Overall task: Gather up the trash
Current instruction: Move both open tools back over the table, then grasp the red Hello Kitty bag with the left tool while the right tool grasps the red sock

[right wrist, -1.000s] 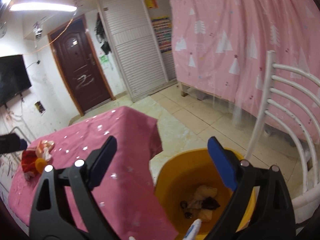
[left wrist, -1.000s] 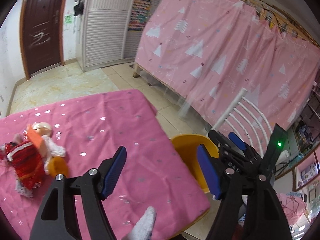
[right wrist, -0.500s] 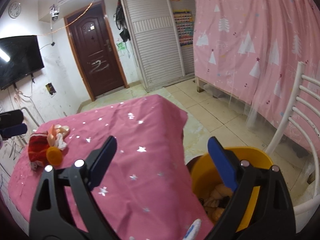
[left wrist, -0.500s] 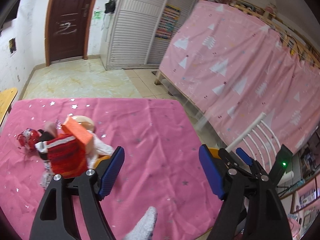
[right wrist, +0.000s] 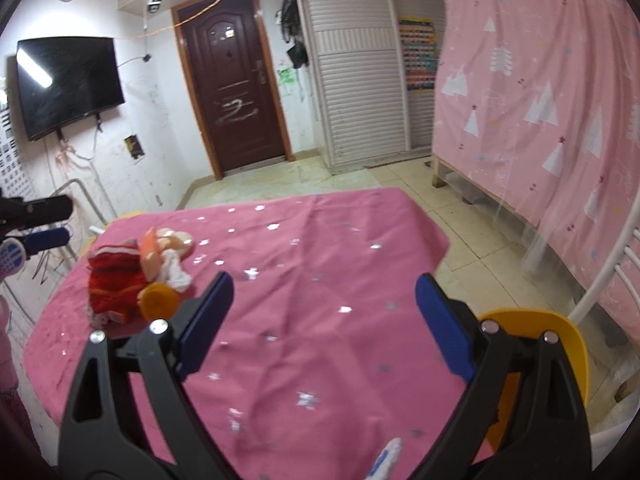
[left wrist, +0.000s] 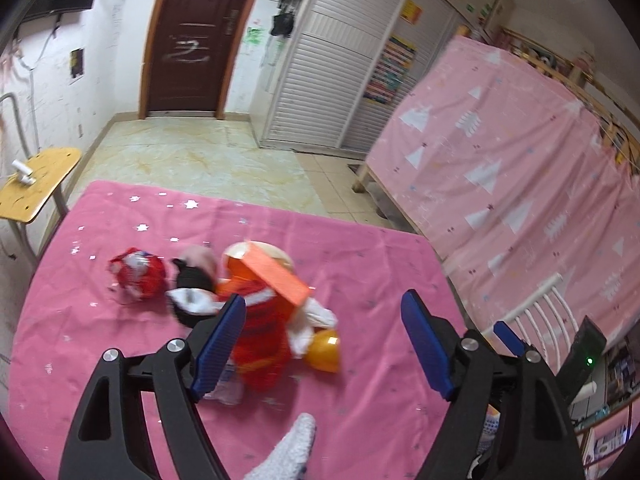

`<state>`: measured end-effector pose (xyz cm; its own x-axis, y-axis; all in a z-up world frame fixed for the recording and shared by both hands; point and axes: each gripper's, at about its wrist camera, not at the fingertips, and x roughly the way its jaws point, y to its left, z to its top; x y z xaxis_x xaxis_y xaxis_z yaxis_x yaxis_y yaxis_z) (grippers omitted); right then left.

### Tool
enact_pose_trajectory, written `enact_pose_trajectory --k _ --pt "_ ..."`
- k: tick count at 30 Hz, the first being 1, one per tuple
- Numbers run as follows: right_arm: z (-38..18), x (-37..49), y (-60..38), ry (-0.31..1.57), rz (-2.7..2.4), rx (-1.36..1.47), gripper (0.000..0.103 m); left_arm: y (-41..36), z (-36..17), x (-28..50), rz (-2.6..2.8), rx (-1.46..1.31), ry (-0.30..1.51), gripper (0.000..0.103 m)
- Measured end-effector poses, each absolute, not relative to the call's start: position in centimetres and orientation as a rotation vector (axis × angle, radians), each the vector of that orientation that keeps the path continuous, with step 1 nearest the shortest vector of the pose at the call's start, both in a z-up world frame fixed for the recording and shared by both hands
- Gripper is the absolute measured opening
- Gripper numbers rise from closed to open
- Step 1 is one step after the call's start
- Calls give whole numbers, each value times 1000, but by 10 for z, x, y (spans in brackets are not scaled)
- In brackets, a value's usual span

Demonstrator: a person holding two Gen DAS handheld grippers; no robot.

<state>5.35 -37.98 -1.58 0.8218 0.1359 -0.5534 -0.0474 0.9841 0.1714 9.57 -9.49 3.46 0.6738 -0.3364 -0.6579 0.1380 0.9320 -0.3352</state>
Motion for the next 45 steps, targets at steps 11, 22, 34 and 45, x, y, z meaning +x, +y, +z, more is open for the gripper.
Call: enact_pose_trajectory --k 11,22,34,45 --pt "-8 63 -314 615 235 93 89 -24 25 109 -121 -313 784 72" --pt "-8 69 -251 641 346 35 89 26 -9 148 36 -281 892 72" --pt "-10 72 -220 661 415 -4 89 23 -45 187 48 -255 1002 48" --pt "-10 82 -195 681 474 -21 89 31 -51 180 7 -305 981 29"
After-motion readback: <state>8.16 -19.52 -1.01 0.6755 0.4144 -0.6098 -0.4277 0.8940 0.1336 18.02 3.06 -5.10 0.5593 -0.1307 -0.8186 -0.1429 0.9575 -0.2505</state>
